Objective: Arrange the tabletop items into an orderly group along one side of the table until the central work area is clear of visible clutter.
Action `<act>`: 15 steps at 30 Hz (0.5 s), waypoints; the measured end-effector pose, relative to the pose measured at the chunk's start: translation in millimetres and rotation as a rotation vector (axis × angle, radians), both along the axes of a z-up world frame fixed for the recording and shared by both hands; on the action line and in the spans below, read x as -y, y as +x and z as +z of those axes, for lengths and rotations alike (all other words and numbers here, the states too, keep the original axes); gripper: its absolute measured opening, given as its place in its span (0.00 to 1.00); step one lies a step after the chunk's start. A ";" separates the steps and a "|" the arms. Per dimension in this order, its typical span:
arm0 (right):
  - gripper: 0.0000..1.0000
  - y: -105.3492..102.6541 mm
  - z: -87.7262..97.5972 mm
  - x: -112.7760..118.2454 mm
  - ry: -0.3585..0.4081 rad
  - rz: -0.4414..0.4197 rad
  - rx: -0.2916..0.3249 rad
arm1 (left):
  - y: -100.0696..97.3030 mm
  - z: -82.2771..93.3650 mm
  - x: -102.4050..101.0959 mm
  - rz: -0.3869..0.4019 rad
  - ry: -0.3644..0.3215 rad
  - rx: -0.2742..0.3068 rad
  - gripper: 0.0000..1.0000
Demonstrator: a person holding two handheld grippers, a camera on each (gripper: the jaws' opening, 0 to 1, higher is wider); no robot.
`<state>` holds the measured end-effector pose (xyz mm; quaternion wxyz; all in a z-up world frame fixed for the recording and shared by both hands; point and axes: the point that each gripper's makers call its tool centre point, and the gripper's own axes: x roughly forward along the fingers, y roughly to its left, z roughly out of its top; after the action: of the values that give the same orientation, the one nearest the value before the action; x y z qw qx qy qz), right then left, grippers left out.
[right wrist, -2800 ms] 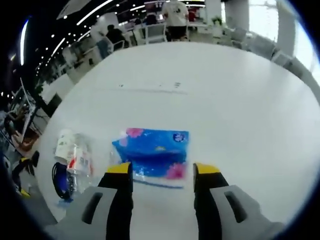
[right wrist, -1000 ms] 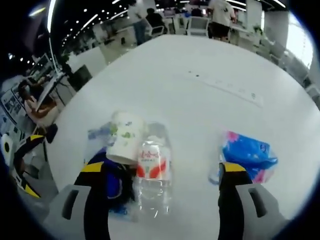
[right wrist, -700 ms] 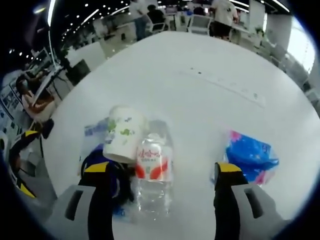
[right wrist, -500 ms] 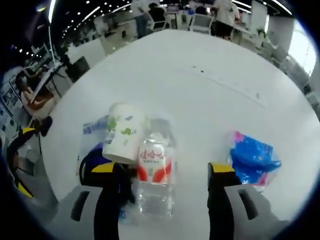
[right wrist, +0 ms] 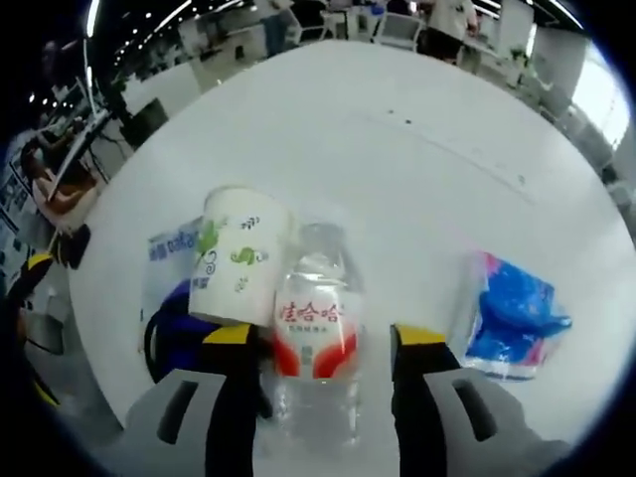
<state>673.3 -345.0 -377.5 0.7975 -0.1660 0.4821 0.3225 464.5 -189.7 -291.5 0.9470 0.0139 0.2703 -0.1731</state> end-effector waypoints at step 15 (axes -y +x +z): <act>0.44 -5.8 -8.0 -0.2 -0.063 0.012 -0.044 | -0.6 -1.7 -3.4 0.014 -0.003 -0.010 0.99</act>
<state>667.5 -344.8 -385.5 0.7794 -0.1866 0.5082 0.3153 464.0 -186.2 -293.1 0.9469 0.0096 0.2747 -0.1670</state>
